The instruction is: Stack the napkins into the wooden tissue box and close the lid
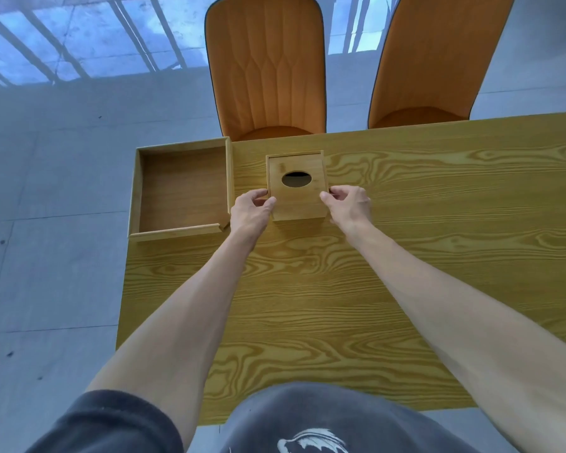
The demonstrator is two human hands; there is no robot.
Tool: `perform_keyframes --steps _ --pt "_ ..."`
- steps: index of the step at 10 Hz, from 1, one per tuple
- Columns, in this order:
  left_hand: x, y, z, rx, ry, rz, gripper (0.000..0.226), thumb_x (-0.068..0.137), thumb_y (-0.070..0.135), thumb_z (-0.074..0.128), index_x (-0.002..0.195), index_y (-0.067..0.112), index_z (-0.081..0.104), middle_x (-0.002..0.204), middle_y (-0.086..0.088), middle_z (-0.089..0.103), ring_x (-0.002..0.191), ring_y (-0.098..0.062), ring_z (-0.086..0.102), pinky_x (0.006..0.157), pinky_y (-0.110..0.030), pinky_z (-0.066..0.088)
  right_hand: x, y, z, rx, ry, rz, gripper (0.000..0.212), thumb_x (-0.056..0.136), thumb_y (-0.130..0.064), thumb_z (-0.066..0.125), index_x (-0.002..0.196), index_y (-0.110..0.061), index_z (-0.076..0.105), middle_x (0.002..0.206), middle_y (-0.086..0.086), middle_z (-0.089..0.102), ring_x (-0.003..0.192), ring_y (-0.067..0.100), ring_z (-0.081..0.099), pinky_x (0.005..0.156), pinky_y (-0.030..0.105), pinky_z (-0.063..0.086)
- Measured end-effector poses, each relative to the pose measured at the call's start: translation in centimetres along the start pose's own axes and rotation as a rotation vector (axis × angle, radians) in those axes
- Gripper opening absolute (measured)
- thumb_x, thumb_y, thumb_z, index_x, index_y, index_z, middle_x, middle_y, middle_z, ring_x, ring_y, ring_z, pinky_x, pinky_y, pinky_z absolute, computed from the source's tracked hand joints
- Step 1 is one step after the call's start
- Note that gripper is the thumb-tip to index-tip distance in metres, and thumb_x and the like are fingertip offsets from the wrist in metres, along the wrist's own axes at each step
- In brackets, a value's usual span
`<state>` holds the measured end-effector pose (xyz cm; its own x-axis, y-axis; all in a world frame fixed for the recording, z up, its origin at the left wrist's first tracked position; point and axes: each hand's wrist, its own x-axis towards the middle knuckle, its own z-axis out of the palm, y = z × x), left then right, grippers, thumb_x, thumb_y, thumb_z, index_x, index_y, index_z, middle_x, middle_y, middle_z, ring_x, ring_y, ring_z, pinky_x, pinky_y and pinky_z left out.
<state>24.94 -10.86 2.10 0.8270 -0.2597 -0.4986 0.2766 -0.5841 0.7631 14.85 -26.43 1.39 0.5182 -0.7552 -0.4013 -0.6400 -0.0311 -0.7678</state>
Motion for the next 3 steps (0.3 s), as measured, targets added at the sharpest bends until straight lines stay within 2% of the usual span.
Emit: perform_keyframes --steps 1,2,3 --pt "0.1 1.0 -1.2 0.111 -0.160 -0.033 0.051 0.095 0.033 0.066 0.143 0.020 0.053 0.121 -0.003 0.066 0.112 -0.025 0.066 0.097 -0.042 0.055 -0.4 -0.7 -1.1 -0.085 -0.063 -0.033 0.035 0.093 -0.028 0.065 0.125 -0.011 0.066 0.123 0.005 0.069 0.102 0.023 0.069 0.088 0.041 0.059" --pt "0.0 1.8 -2.3 0.243 -0.274 -0.036 0.052 0.098 0.035 0.062 0.146 0.020 0.049 0.129 -0.005 0.062 0.116 -0.027 0.063 0.082 -0.035 0.051 -0.7 -1.6 -2.3 -0.166 -0.122 -0.074 0.031 0.094 -0.028 0.063 0.121 -0.013 0.068 0.121 0.006 0.069 0.102 0.025 0.069 0.089 0.042 0.058" --pt "-0.9 3.1 -3.6 0.396 -0.302 0.034 0.051 0.099 0.037 0.060 0.145 0.018 0.050 0.141 -0.009 0.056 0.125 -0.028 0.057 0.089 -0.037 0.050 -1.9 -3.0 -3.5 -0.313 -0.163 -0.121 0.030 0.094 -0.031 0.061 0.120 -0.017 0.069 0.122 0.004 0.069 0.101 0.025 0.068 0.092 0.042 0.056"
